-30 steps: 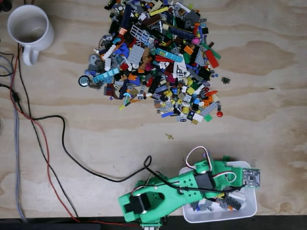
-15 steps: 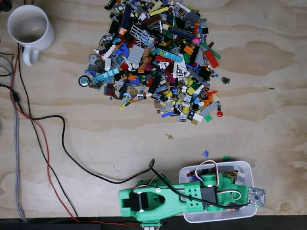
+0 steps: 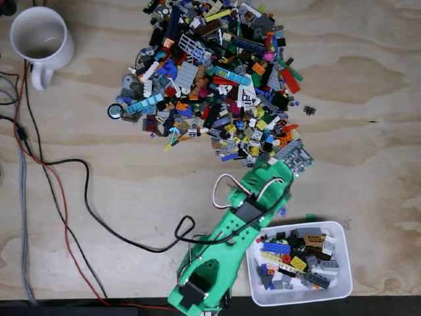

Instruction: Find the closest Lego and put it in the bin.

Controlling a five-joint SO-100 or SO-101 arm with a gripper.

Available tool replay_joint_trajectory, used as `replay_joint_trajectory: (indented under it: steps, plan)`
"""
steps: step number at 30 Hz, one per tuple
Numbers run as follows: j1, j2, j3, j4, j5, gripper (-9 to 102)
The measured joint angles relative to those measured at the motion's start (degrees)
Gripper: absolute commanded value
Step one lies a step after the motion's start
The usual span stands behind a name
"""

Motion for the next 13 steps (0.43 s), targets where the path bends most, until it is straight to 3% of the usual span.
replay_joint_trajectory:
  steps: [8,13]
  plan:
    - [-17.05,-2.20,1.85,-2.37,3.16,21]
    - [-20.83,-3.52,1.85,-3.34,5.27,21]
